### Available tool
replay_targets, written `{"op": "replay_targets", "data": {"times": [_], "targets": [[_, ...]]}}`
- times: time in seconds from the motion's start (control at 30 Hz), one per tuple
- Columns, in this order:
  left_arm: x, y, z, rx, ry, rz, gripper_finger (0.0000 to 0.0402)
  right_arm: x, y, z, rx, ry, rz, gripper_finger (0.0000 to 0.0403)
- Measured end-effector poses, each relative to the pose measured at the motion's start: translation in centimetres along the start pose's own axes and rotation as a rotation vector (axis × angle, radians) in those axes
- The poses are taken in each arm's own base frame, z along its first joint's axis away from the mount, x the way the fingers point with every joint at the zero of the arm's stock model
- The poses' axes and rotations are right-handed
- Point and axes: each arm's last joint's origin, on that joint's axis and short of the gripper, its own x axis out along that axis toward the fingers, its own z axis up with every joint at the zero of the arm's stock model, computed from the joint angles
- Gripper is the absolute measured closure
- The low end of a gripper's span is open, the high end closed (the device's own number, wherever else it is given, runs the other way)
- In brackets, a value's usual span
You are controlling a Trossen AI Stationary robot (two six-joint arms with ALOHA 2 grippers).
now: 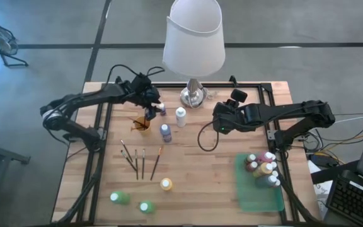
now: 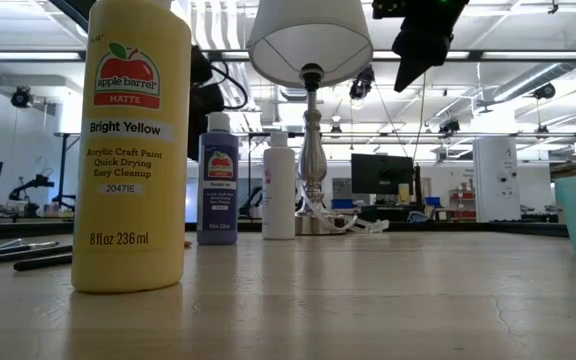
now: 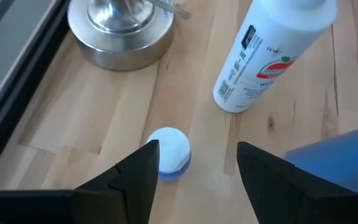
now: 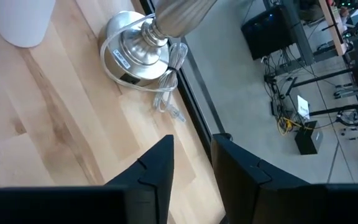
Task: Pick & Place Paint Supplies
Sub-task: Put the purple paint bottle into the green bin
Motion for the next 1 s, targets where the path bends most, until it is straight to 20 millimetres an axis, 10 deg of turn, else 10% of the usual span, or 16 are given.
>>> {"op": "replay_targets", "data": {"times": [0.53, 1.0], "targets": [[1.2, 0.4, 0.0, -0.008, 0.013, 0.04, 0.0181, 0.2, 0.2, -0.2, -0.012, 0.008, -0.002, 0.0346], [0.5, 0.4, 0.5, 0.001, -0.006, 0.063, 0.0181, 0.3, 0.3, -0.3, -0.017, 0.012, -0.003, 0.0305]]}}
